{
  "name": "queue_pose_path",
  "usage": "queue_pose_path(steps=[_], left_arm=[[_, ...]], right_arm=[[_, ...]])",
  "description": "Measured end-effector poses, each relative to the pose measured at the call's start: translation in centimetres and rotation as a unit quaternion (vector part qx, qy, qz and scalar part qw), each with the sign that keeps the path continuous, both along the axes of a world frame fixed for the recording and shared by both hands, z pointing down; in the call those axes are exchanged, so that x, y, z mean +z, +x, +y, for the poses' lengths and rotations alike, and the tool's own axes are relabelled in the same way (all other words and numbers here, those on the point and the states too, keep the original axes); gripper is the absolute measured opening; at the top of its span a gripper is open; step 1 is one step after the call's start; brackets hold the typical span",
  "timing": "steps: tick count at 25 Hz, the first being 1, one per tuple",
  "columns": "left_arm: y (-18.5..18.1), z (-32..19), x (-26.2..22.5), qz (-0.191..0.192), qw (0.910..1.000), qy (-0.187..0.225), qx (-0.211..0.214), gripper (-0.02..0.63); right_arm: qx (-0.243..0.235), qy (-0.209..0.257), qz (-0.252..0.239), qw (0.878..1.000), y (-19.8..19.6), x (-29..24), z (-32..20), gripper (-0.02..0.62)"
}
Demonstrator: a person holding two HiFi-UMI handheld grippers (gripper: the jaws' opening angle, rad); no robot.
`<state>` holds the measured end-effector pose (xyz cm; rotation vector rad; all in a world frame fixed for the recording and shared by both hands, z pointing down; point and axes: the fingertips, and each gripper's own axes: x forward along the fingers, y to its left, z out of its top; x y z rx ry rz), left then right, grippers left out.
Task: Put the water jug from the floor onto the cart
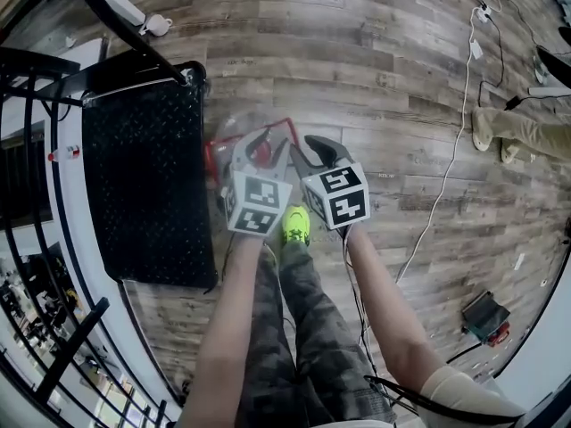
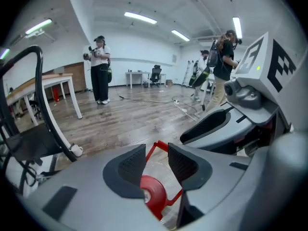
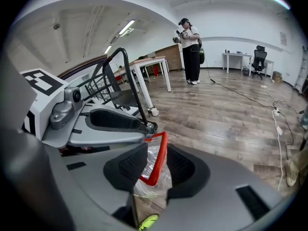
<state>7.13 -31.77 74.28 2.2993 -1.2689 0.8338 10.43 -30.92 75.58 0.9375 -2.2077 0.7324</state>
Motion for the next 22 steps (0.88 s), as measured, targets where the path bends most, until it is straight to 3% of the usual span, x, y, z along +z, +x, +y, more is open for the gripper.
queue_pose_path(steps=[8, 15, 22], left_arm=[[0.1, -1.4, 2.9, -0.067, 0.9964, -0.023, 0.046, 0.129], [-0.2, -2.4, 3.9, -0.144, 0.9837, -0.043, 0.098, 0.129], [-1.3, -3.9, 5.4, -0.164, 0.9767, -0.073, 0.118, 0.129]], right_arm=[[0.005, -0.015, 0.008, 1.000, 0.0, 1.7, -0.7, 0.104], [0.008, -0.049, -0.003, 0.999, 0.1, 3.7, -1.2, 0.104], [0.001, -0.057, -0.001, 0.998, -0.9, 4.5, -2.2, 0.104]])
